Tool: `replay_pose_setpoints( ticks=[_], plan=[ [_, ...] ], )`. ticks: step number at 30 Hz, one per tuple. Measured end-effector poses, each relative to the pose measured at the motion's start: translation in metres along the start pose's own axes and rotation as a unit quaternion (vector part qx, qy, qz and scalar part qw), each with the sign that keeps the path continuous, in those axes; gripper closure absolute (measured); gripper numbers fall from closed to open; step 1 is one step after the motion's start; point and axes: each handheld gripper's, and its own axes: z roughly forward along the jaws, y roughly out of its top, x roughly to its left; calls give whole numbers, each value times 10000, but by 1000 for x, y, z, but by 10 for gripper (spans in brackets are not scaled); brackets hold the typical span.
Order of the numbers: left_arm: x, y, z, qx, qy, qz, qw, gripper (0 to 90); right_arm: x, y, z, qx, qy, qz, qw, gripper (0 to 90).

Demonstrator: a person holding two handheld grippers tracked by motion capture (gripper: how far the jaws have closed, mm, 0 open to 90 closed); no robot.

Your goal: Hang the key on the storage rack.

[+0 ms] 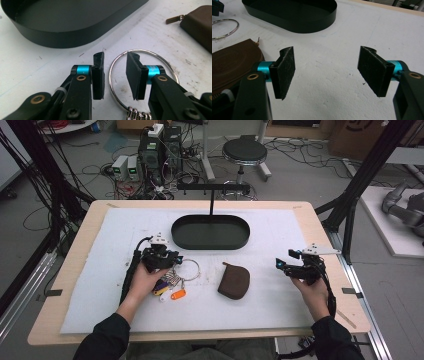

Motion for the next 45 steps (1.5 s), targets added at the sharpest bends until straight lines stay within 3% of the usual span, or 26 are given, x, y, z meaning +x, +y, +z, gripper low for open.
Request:
replay_pose_setpoints(
  ticks=[6, 11, 12, 20, 27, 31, 34, 38, 41, 45],
  plan=[
    [2, 0, 4, 299, 46, 28, 9995, 729, 1, 0, 1, 36, 9, 7, 10000, 309],
    [2, 3, 7, 379, 3, 49, 9993, 737, 1, 0, 1, 48, 17, -8, 10000, 309],
    [0, 3, 10, 487, 85, 77, 9987, 738, 1, 0, 1, 40, 12, -9, 10000, 309],
    [1, 3, 12, 533, 173, 173, 9983, 804, 1, 0, 1, 62, 17, -26, 10000, 309],
    [-4, 3, 13, 595, 322, 426, 9968, 853, 1, 0, 2, 83, 12, -46, 10000, 309],
    [-6, 5, 12, 622, 389, 369, 9966, 861, 1, 0, 3, 77, 19, -45, 10000, 310],
    [-8, 6, 9, 527, 372, 397, 9971, 861, 1, 0, 2, 75, 17, -35, 10000, 310],
    [-9, 10, -5, 133, 186, 393, 9990, 861, 1, 0, 3, 50, 17, -30, 10000, 310],
    [-11, 12, -11, -18, 109, 416, 9991, 861, 1, 0, 3, 34, 20, -42, 10000, 311],
    [-20, 16, -23, -269, -17, 593, 9979, 862, 2, 0, 3, 49, 5, -35, 10000, 311]
  ],
)
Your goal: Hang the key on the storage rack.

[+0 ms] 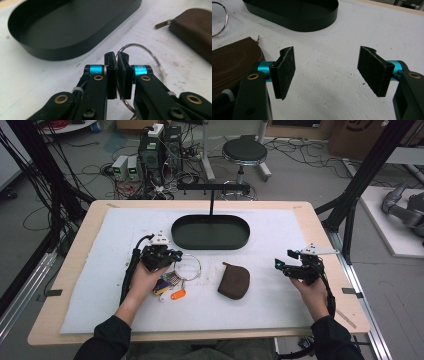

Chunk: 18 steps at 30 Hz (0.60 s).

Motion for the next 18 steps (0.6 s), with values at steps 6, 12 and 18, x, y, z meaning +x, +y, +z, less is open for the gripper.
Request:
replay_pose_setpoints(
  ticks=[6, 12, 18],
  plan=[
    [-11, 4, -13, -200, -239, 161, 9994, 861, 2, 1, -1, -79, 23, -120, 9999, 327],
    [-21, 1, -23, -340, -519, 350, 9975, 855, 3, 1, 1, -63, 19, -124, 9999, 327],
    [-21, -3, -23, -316, -699, 359, 9964, 817, 3, 1, 1, -66, -10, -141, 9999, 327]
  ],
)
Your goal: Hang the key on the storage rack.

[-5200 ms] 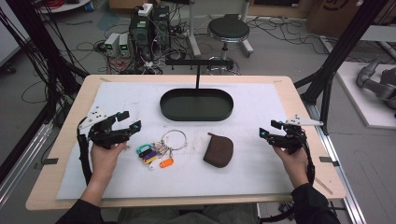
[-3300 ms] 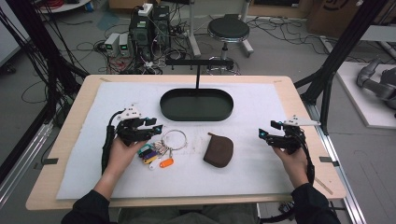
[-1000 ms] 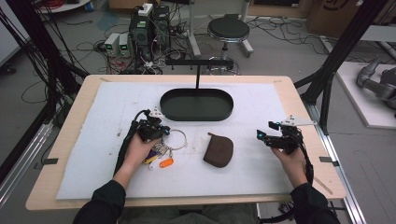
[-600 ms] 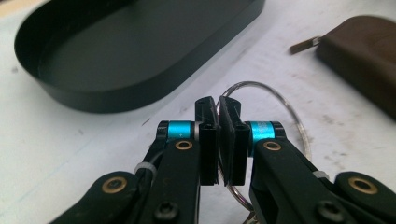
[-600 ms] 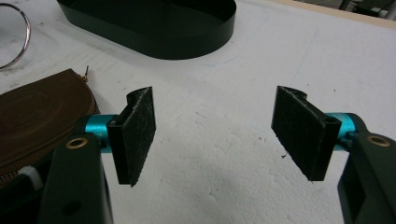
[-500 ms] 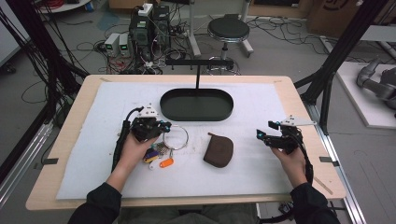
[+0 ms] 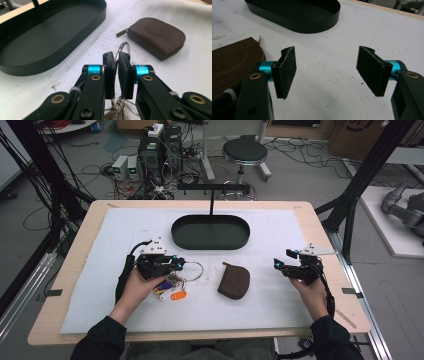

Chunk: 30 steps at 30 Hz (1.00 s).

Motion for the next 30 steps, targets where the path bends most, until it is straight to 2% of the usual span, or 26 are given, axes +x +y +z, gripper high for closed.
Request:
replay_pose_setpoints(
  ticks=[7, 9, 17, 24, 30],
  plan=[
    [2, -3, 5, 188, -100, 32, 9998, 797, -1, 0, 0, 24, 13, 36, 10000, 327],
    [3, -3, 6, 229, -132, 67, 9996, 805, -1, 0, 0, 18, 26, 41, 10000, 327],
    [6, -5, 4, 250, -246, -36, 9994, 861, -2, 0, 0, 25, 32, 39, 10000, 327],
    [6, -2, -2, 6, -295, -100, 9995, 864, -2, 0, 0, 22, 31, 52, 10000, 328],
    [8, 6, -14, -270, -210, -100, 9994, 864, -2, 0, 1, 10, 23, 43, 10000, 328]
  ],
)
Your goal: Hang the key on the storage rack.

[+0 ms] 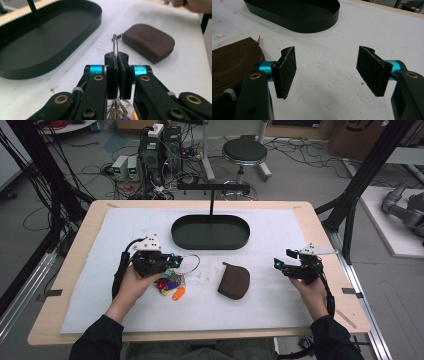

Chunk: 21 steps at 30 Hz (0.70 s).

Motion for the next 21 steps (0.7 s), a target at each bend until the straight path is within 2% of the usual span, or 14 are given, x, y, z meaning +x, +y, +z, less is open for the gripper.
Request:
replay_pose_setpoints(
  ticks=[3, 4, 9, 21],
  plan=[
    [1, 5, -4, -102, -2, -36, 9999, 864, 0, 0, 0, -2, -5, -18, 10000, 329],
    [1, 8, -6, -135, 40, 30, 9999, 864, 0, 0, 1, 18, -10, -11, 10000, 330],
    [0, 18, -11, -223, 94, 103, 9997, 864, 0, 0, 1, 3, -8, -2, 10000, 330],
    [0, 56, -23, -411, 370, 346, 9979, 864, -1, 0, 0, 14, 7, 23, 10000, 330]
  ],
)
